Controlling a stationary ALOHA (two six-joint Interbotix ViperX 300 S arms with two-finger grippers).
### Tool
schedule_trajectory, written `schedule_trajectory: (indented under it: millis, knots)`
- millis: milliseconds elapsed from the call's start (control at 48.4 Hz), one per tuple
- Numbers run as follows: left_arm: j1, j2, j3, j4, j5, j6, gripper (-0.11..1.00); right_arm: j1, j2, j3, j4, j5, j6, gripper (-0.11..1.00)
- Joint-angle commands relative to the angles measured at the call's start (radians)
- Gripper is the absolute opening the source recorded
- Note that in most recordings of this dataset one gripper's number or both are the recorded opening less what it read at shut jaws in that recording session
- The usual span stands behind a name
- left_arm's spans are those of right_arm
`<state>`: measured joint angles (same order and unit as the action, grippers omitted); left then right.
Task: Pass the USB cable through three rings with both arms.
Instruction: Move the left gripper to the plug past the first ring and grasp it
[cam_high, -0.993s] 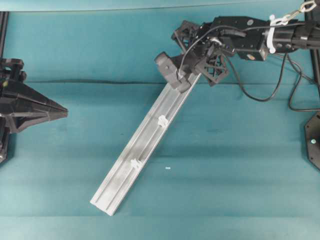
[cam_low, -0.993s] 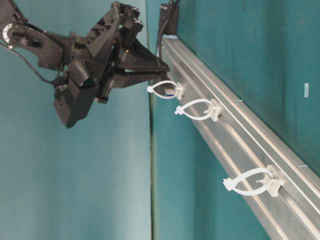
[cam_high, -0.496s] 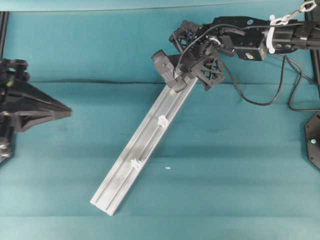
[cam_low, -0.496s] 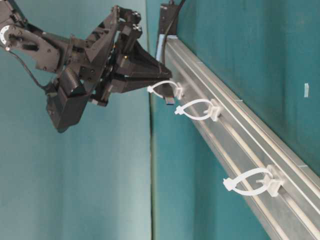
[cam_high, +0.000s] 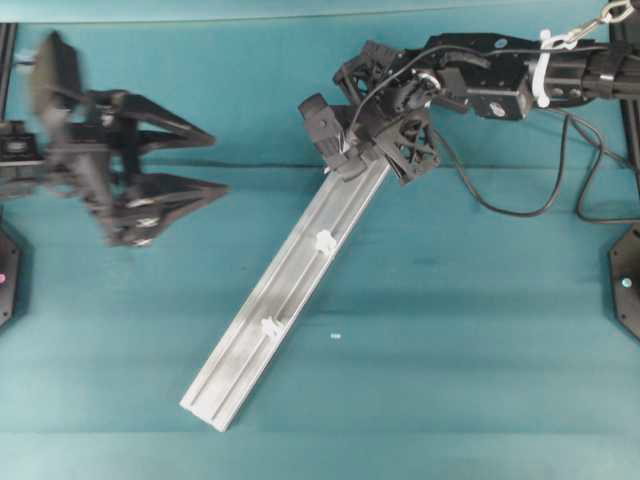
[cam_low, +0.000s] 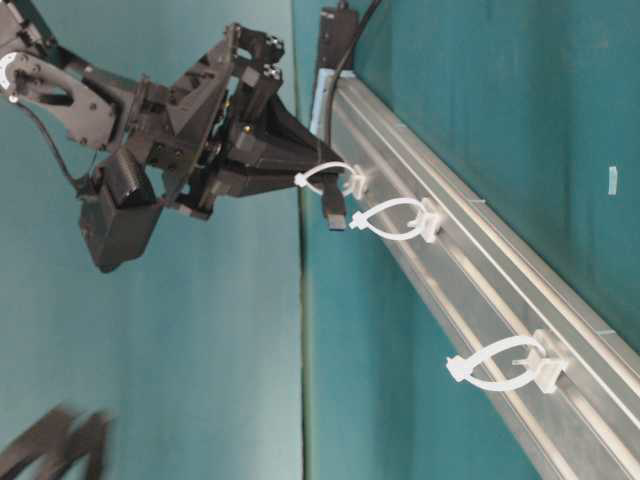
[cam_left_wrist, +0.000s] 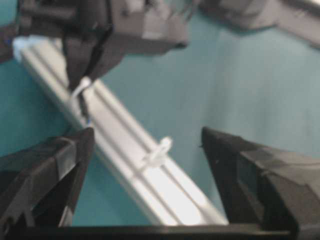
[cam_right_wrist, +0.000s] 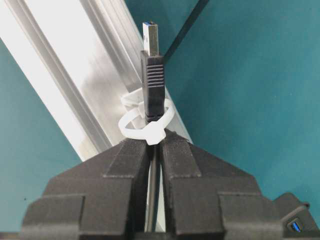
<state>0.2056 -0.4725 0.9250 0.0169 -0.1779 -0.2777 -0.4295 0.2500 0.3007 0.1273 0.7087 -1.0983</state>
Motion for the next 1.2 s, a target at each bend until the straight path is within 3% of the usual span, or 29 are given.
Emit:
schedule_trajectory:
  millis: [0,248,558,786,1179]
  knots:
    - [0.021,0.066,-0.028,0.003,-0.043,-0.002,0.95,0.008,-0.008,-0.006,0.006,-0.005,-0.009,0.09]
    - [0.078,0.293,-0.086,0.003,-0.172,0.002,0.93,0.008,-0.008,-0.006,0.006,-0.003,-0.009,0.09]
    - [0.084,0.532,-0.167,0.003,-0.291,0.008,0.93,0.008,-0.008,-0.005,0.025,-0.006,-0.009,0.09]
    - [0.084,0.627,-0.219,0.003,-0.377,0.008,0.93,0.006,-0.008,-0.002,0.025,-0.006,-0.009,0.09]
    - [0.078,0.706,-0.265,0.003,-0.374,-0.020,0.93,0.002,-0.008,-0.005,0.025,-0.008,-0.008,0.09]
